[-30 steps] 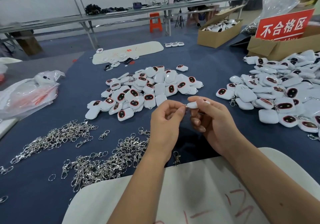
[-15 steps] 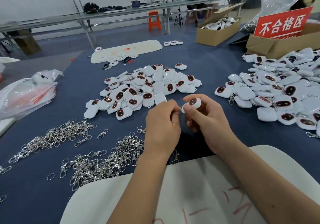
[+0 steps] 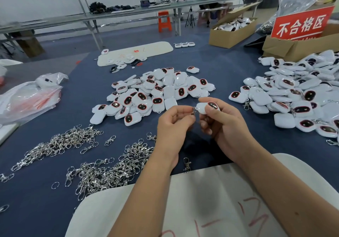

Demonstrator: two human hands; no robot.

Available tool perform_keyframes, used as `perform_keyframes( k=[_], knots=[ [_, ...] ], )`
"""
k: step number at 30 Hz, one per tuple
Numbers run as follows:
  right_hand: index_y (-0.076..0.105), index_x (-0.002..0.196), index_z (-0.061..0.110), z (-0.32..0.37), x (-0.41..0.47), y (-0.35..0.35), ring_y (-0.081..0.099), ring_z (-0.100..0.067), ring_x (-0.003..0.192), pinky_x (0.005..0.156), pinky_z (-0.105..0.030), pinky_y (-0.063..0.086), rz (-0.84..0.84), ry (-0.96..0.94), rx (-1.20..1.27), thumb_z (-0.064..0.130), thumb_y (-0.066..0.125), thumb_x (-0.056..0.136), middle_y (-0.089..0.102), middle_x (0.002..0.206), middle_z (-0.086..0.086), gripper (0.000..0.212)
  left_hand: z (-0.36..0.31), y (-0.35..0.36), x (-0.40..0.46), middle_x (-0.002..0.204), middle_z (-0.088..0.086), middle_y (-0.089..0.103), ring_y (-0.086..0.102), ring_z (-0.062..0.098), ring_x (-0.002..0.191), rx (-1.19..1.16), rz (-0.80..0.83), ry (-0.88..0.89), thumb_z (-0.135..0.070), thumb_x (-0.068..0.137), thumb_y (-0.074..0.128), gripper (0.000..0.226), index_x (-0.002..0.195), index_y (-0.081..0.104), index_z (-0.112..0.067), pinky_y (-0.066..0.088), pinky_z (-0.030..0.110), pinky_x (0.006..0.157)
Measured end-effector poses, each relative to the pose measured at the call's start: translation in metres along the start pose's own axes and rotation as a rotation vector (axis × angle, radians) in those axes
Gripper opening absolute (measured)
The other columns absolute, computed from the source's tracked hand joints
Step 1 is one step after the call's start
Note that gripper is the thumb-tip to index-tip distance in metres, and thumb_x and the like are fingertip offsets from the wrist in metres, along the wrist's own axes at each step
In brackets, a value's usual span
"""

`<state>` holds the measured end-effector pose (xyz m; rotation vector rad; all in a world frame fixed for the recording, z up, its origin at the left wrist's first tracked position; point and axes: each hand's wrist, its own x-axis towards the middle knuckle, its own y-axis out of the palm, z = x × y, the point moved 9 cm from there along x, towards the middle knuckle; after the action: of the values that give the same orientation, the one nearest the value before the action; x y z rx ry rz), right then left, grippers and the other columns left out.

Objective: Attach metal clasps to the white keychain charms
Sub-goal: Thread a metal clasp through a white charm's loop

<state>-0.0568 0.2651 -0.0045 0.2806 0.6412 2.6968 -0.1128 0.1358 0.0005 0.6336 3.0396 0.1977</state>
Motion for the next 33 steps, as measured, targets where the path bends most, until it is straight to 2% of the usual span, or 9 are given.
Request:
perform_keyframes(
  k=[9, 12, 15, 18, 21, 23, 25, 30, 33],
  knots=[
    [0.066, 0.12, 0.006, -0.001, -0.001, 0.001, 0.056, -0.016, 0.06, 0.05, -0.022, 0.044, 0.02, 0.009, -0.01, 0.007, 0.061, 0.097, 0.066, 0.077, -0.004, 0.023, -0.004, 0.002, -0.003, 0.099, 0.021, 0.074, 0.065, 0.027, 0.091, -0.047, -0.001, 0.003, 0.001, 0.093, 0.066, 0.012, 0.09, 0.071, -0.01, 0.051, 0.052, 0.1],
    [0.066, 0.12, 0.005, -0.002, 0.0, 0.0, 0.056, -0.015, 0.059, 0.049, -0.022, 0.043, 0.007, 0.011, -0.034, 0.005, 0.059, 0.099, 0.067, 0.078, -0.004, 0.022, -0.002, 0.002, -0.003, 0.098, 0.025, 0.073, 0.066, 0.029, 0.089, -0.092, -0.004, -0.011, -0.003, 0.094, 0.067, 0.005, 0.095, 0.072, -0.006, 0.055, 0.047, 0.094],
    [0.066, 0.12, 0.003, -0.003, -0.001, 0.0, 0.056, -0.016, 0.059, 0.048, -0.022, 0.043, 0.004, 0.011, -0.059, 0.005, 0.059, 0.1, 0.068, 0.082, -0.008, 0.021, -0.001, 0.001, -0.002, 0.084, 0.017, 0.072, 0.065, 0.025, 0.081, -0.123, -0.018, -0.003, -0.003, 0.095, 0.067, 0.003, 0.095, 0.07, -0.004, 0.056, 0.031, 0.075],
    [0.066, 0.12, 0.004, -0.004, -0.001, 0.0, 0.056, -0.016, 0.059, 0.048, -0.022, 0.043, 0.005, 0.004, -0.087, 0.009, 0.067, 0.096, 0.067, 0.08, -0.006, 0.024, -0.001, -0.003, 0.0, 0.081, 0.017, 0.071, 0.063, 0.025, 0.077, -0.096, -0.056, 0.02, -0.002, 0.095, 0.066, 0.005, 0.091, 0.07, -0.004, 0.054, 0.031, 0.072],
    [0.067, 0.117, 0.007, -0.004, 0.0, 0.0, 0.056, -0.017, 0.059, 0.047, -0.023, 0.042, -0.008, -0.004, -0.118, 0.02, 0.069, 0.089, 0.064, 0.074, -0.006, 0.032, -0.009, -0.009, 0.002, 0.078, 0.006, 0.072, 0.063, 0.015, 0.073, 0.156, -0.115, 0.152, -0.004, 0.094, 0.068, 0.01, 0.086, 0.071, -0.01, 0.054, 0.033, 0.077],
    [0.067, 0.116, 0.009, -0.003, -0.001, -0.001, 0.056, -0.017, 0.059, 0.048, -0.023, 0.042, -0.012, -0.019, -0.142, 0.022, 0.069, 0.089, 0.063, 0.073, -0.005, 0.03, -0.021, -0.009, -0.001, 0.075, -0.006, 0.071, 0.063, 0.009, 0.071, 0.338, -0.128, 0.271, -0.005, 0.092, 0.069, 0.014, 0.083, 0.07, -0.015, 0.053, 0.026, 0.075],
    [0.067, 0.116, 0.011, -0.001, -0.002, 0.0, 0.056, -0.018, 0.059, 0.049, -0.024, 0.043, -0.014, -0.045, -0.178, 0.021, 0.068, 0.091, 0.062, 0.073, -0.005, 0.027, -0.032, -0.007, -0.005, 0.075, -0.009, 0.069, 0.063, 0.008, 0.073, 0.489, -0.124, 0.388, -0.004, 0.091, 0.068, 0.016, 0.081, 0.07, -0.017, 0.05, 0.021, 0.072],
    [0.066, 0.112, 0.017, 0.006, -0.006, 0.001, 0.057, -0.019, 0.058, 0.049, -0.024, 0.045, -0.044, -0.141, -0.381, 0.007, 0.064, 0.102, 0.061, 0.071, -0.004, 0.014, -0.041, 0.003, -0.009, 0.08, -0.005, 0.064, 0.058, 0.017, 0.078, 0.795, -0.063, 0.525, -0.005, 0.092, 0.063, 0.014, 0.082, 0.066, -0.014, 0.049, 0.04, 0.075],
    [0.065, 0.111, 0.017, 0.012, -0.009, 0.005, 0.057, -0.018, 0.057, 0.048, -0.026, 0.047, -0.046, -0.208, -0.466, 0.006, 0.063, 0.101, 0.061, 0.07, -0.001, 0.015, -0.04, 0.003, -0.007, 0.079, -0.006, 0.064, 0.057, 0.017, 0.077, 0.848, -0.065, 0.514, -0.006, 0.093, 0.063, 0.015, 0.082, 0.067, -0.015, 0.049, 0.042, 0.075]
  ],
)
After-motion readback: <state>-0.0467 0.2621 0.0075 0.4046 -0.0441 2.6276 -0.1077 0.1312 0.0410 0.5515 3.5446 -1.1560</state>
